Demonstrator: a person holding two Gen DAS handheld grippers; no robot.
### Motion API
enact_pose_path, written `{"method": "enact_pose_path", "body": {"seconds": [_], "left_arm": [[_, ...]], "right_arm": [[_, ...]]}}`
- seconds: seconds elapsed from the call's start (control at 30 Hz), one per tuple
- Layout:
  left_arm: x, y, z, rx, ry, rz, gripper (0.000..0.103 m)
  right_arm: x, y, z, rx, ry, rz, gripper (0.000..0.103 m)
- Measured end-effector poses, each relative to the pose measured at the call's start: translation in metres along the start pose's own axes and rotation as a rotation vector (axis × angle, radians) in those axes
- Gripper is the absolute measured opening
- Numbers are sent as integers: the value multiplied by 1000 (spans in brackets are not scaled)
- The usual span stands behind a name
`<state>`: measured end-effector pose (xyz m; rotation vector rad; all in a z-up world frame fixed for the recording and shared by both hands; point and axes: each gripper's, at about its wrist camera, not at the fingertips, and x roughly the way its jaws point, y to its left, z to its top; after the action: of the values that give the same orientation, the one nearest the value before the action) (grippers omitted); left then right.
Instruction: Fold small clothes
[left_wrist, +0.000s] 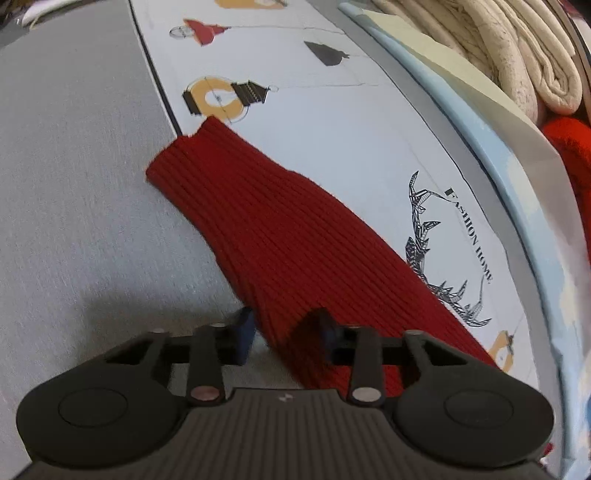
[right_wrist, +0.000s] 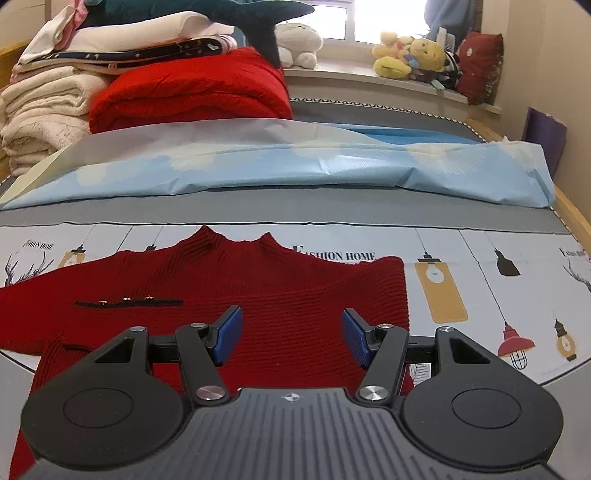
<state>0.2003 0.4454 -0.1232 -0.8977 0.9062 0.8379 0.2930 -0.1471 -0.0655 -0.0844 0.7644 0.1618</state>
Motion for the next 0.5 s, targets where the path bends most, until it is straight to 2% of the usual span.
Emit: {"method": "enact_pose_path", "body": {"seconds": [0.03,0.07,0.13,0.3,0.4,0.5], "left_arm": [[-1,-1,0,9,-10,5,16],[-2,-1,0,10,-20,9,13],[-8,-6,0,21,-48,3,11],[-48,-46,-6,155,-179,-60,10],[-75,-78,-21,256,-233,-134,9],[-106,-118,-54,405,-276,-243,9]], "right_arm": [[0,1,0,-6,-1,3,61],[-1,2,1,-12,-3,5,61],[-2,3,1,-22,-8,3,61],[-5,4,4,-24,-13,18,59],[-6,6,5,-28,-14,35,45],[-9,9,7,-32,-22,51,37]]}}
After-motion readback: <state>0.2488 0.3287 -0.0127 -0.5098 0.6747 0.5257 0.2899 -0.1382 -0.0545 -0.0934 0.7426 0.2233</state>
